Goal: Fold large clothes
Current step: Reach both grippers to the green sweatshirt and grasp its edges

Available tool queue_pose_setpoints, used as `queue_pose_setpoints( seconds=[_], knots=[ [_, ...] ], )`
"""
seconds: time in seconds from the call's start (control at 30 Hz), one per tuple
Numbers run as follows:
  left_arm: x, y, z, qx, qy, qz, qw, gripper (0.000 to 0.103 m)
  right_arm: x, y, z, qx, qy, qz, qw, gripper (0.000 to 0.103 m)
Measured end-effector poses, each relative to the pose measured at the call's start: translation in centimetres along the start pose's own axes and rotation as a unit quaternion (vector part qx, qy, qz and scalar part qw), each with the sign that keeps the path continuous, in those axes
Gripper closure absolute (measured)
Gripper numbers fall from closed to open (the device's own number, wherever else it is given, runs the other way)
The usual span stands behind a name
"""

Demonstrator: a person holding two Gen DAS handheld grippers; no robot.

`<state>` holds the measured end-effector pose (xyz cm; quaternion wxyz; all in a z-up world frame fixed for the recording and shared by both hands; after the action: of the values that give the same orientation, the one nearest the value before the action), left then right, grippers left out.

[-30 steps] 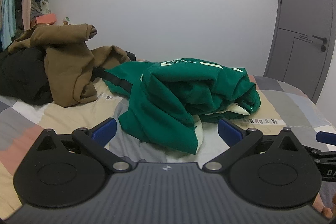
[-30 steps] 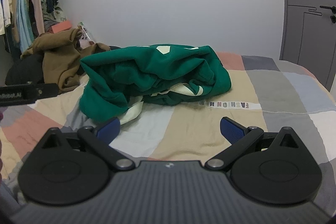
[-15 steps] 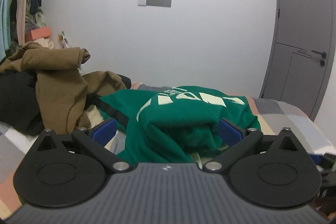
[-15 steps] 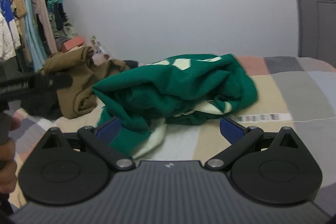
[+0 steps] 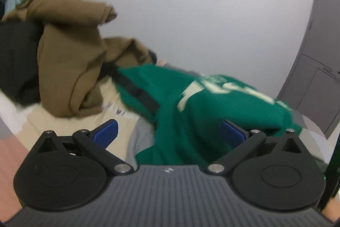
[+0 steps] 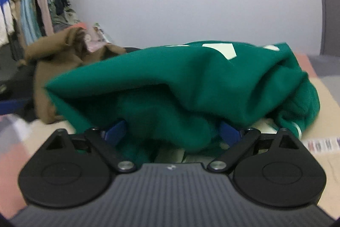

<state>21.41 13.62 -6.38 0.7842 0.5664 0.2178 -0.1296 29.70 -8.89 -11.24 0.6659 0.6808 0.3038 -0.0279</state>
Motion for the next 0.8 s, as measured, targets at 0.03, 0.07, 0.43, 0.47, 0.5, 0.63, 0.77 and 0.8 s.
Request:
queue_pose_setpoints(
  seconds=[0.03,0.07,0.43,0.47,0.5,0.63,0.77,0.8],
  knots=[
    [0.8,-0.3,-0.6,-0.005,-0.001,-0.004,1.0,0.0,0.6,0.2,-0.1,-0.002,0.006,0.004,1.0,0.006],
    [1.4,-0.4,-1.1,-0.01,-0.005,-0.007,0.9999,0.0,1.0,0.4,-0.3,0.002,0.016,0.008,1.0,0.006],
    [1.8,-2.4,-4.8,-0.08,-0.049,-0.016,0.9955,0.0,-6.2,7.3,0.6,-0.055,0.015,0.044,0.997,0.08],
    [1.3,-2.1,-4.7,-0.073,-0.047,-0.005,0.9962,0.0,-7.7,7.9,0.9,-0.058,0.012,0.05,0.997,0.081],
    [0.8,-1.9,-4.6,-0.069,-0.045,0.003,0.9966,0.0,-8.9,8.5,1.2,-0.058,0.012,0.054,0.997,0.081],
    [-1.6,-1.8,-4.4,-0.071,-0.056,0.022,0.9957,0.0,-14.8,11.2,2.2,-0.068,0.01,0.09,0.994,0.082],
    [-3.4,-2.3,-3.7,-0.081,-0.08,0.019,0.9933,0.0,-21.1,13.6,3.1,-0.056,0.019,0.121,0.991,0.082],
    [-4.0,-2.6,-3.4,-0.078,-0.087,0.02,0.9929,0.0,-22.5,13.9,3.4,-0.052,0.024,0.129,0.99,0.082]
  ],
)
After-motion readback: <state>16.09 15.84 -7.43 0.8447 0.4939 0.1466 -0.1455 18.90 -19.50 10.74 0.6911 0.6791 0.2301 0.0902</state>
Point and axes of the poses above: each gripper's, at about its wrist camera, not at the fingertips, and x roughly the way its jaws point, z to its right, y to its top, the point moved 7 cm from there along x, roughly the way its jaws point, and after that the axes turned 3 degrees about -z, right-handed, at the moved point
